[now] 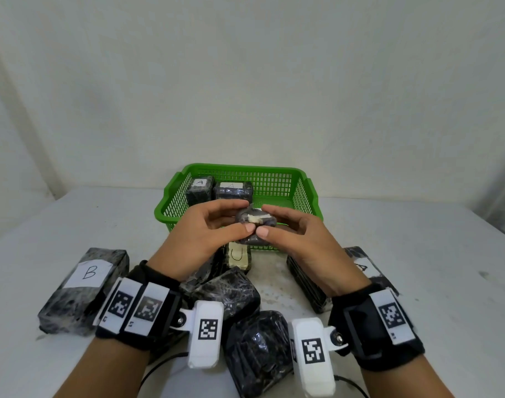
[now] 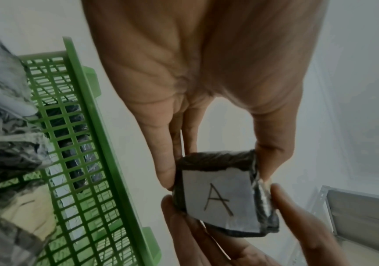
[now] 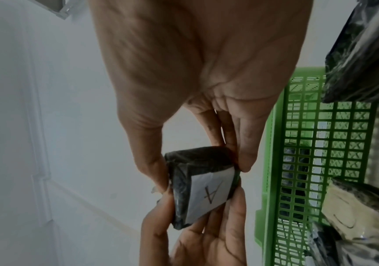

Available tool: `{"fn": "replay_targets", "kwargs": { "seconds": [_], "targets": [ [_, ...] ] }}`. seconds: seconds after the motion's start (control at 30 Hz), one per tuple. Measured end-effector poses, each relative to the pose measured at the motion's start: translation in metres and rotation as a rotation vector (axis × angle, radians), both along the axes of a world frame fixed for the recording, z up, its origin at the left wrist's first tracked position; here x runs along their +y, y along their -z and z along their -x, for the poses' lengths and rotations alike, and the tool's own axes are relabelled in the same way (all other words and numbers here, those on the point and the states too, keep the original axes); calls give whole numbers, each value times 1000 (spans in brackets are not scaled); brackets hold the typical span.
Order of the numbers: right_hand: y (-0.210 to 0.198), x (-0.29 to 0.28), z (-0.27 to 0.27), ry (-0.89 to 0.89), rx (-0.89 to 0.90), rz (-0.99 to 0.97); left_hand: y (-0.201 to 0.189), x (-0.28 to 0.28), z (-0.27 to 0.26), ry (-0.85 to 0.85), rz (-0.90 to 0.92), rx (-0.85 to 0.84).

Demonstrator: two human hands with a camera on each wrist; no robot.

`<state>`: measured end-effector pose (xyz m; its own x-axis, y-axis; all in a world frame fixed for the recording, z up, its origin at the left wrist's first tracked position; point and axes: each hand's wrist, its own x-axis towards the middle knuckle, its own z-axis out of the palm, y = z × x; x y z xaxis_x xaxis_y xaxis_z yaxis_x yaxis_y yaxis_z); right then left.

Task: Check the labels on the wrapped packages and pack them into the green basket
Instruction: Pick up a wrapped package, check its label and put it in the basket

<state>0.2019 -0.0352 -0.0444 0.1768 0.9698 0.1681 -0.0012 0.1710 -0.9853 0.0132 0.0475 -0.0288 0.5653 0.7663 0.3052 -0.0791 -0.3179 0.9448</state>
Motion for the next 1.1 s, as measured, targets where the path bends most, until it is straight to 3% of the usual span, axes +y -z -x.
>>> {"fn": "replay_targets", "kwargs": {
  "seconds": [0.1,0.3,0.4,0.53,0.8,1.1],
  "targets": [
    [-2,-1,-3,36,-5,-45,-1,-2,0,60,49,-4],
    [0,3,-3,29,46,-10,2,2,0,12,11,-20],
    [-1,3,-2,-9,130,63,0,0,1,75,24,-10],
    [-3,-1,-1,61,92,49,-4,-5,1,150,22,21],
    [-5,-4,0,124,-53,-82,0,-3,-2,-37,-64,14],
    [-7,-3,-1,-14,79,115,-1,-3,-1,8,-141,-44]
  ]
}}
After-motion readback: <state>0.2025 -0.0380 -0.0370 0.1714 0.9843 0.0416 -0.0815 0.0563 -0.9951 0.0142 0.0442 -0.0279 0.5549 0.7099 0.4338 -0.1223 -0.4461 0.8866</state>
